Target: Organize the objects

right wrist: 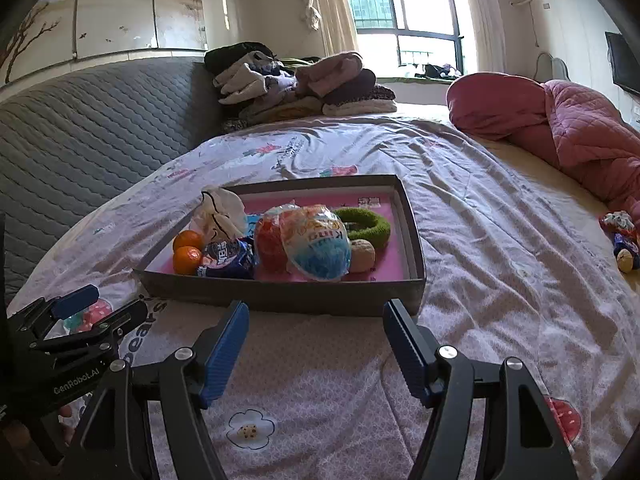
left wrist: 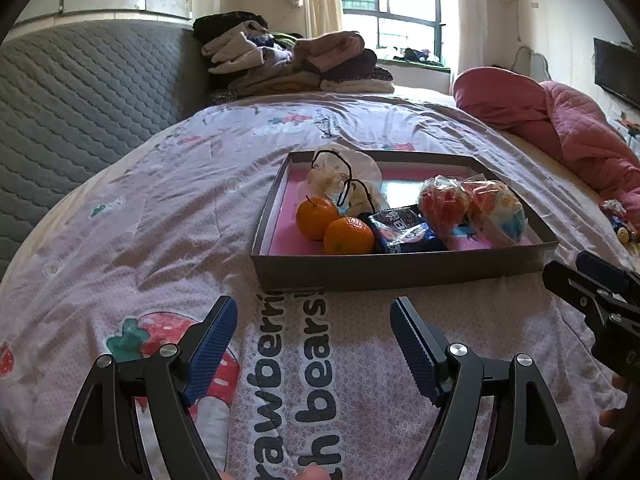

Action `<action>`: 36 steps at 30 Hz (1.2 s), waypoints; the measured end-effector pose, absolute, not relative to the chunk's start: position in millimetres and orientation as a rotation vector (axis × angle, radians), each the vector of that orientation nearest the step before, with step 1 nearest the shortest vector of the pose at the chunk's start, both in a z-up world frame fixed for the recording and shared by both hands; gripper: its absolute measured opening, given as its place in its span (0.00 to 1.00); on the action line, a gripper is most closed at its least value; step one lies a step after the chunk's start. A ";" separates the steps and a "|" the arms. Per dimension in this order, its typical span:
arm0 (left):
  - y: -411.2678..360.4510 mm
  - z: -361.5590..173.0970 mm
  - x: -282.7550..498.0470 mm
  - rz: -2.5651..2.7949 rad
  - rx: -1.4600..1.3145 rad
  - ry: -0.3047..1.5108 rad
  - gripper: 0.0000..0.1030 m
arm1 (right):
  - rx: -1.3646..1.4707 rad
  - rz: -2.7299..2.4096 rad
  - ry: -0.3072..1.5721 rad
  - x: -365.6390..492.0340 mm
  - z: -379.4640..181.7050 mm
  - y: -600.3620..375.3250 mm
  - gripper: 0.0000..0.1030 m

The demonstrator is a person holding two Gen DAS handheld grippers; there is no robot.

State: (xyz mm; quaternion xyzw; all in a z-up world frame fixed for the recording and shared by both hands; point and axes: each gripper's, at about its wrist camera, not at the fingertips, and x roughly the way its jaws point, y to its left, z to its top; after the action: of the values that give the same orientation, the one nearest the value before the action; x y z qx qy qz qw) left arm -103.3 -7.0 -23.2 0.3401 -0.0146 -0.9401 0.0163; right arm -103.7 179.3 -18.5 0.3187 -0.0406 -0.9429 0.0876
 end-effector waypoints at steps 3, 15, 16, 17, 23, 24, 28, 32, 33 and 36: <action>-6.9 -24.3 -103.9 -2.923 1.060 -0.052 0.77 | 0.970 -2.794 -0.134 -105.7 -22.7 179.5 0.67; -6.1 -30.4 -108.8 -2.914 1.078 -0.056 0.77 | 1.037 -2.755 -0.177 -110.5 -37.0 181.2 0.67; -6.3 -30.6 -108.5 -2.915 1.072 -0.055 0.77 | 1.036 -2.755 -0.180 -110.7 -37.3 182.0 0.67; -6.2 -30.8 -108.6 -2.918 1.071 -0.055 0.77 | 1.039 -2.755 -0.182 -110.9 -37.5 182.2 0.67; -6.4 -35.9 -110.1 -2.911 1.094 -0.055 0.77 | 1.038 -2.753 -0.172 -110.3 -38.0 181.3 0.67; -6.8 -36.6 -110.4 -2.910 1.098 -0.051 0.77 | 1.038 -2.749 -0.168 -110.3 -38.2 180.6 0.67; -9.2 -37.9 -111.2 -2.904 1.104 -0.047 0.77 | 1.035 -2.747 -0.165 -110.0 -38.1 179.7 0.67; -9.7 -37.8 -111.2 -2.905 1.108 -0.045 0.77 | 1.038 -2.743 -0.159 -110.3 -38.3 177.9 0.67; -9.5 -37.8 -111.0 -2.907 1.110 -0.047 0.77 | 1.038 -2.742 -0.157 -110.5 -38.3 177.2 0.67; -8.3 -37.4 -109.8 -2.918 1.109 -0.052 0.77 | 1.042 -2.739 -0.146 -110.9 -38.8 174.9 0.67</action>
State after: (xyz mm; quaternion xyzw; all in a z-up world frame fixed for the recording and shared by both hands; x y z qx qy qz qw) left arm -109.8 -8.3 -37.4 0.3551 -0.0166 -0.9346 0.0097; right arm -110.9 174.9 -38.8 0.3532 -0.0496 -0.9285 0.1036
